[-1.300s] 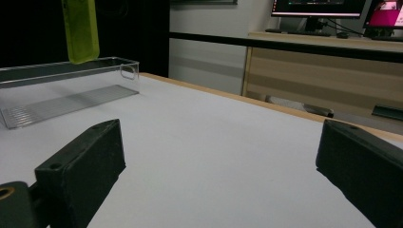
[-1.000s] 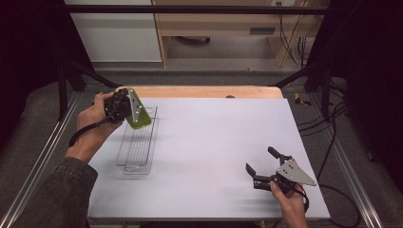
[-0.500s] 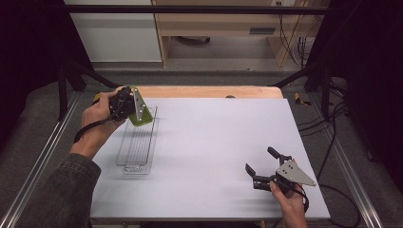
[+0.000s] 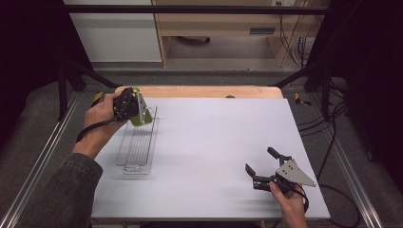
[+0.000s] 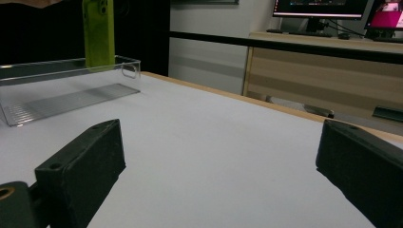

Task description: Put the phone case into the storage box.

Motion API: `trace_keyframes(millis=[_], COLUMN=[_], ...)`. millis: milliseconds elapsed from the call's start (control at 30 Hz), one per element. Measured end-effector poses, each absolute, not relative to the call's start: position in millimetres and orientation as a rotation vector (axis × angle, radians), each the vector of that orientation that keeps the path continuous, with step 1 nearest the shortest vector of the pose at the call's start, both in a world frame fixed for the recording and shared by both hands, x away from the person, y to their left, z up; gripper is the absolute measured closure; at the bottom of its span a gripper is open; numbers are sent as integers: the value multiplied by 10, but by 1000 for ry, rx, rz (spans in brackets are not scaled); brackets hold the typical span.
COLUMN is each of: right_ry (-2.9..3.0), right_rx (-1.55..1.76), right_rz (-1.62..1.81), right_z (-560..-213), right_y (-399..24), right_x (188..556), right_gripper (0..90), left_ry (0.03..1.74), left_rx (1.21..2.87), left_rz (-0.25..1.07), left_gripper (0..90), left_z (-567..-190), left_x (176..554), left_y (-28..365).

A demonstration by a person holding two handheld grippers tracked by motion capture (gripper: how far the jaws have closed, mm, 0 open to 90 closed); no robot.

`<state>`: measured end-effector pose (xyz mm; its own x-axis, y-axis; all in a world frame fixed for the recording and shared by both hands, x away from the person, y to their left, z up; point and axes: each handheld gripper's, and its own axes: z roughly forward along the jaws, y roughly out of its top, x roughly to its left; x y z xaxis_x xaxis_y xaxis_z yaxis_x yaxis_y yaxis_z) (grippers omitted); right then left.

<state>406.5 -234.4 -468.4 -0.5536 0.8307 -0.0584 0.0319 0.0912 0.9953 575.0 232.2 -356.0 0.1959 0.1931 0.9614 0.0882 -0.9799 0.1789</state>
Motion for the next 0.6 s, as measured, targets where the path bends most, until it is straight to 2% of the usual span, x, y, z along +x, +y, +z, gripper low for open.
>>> trace_keyframes(millis=[600], right_ry=[1713], right_rx=[814], right_rz=[1538], right_z=[-4679], right_y=[-2331], right_x=[4031], right_gripper=[24], left_ry=[242], left_rx=[2384], left_rz=[1952], left_gripper=[873], left_z=[-3629], left_x=[5769], left_y=[2287])
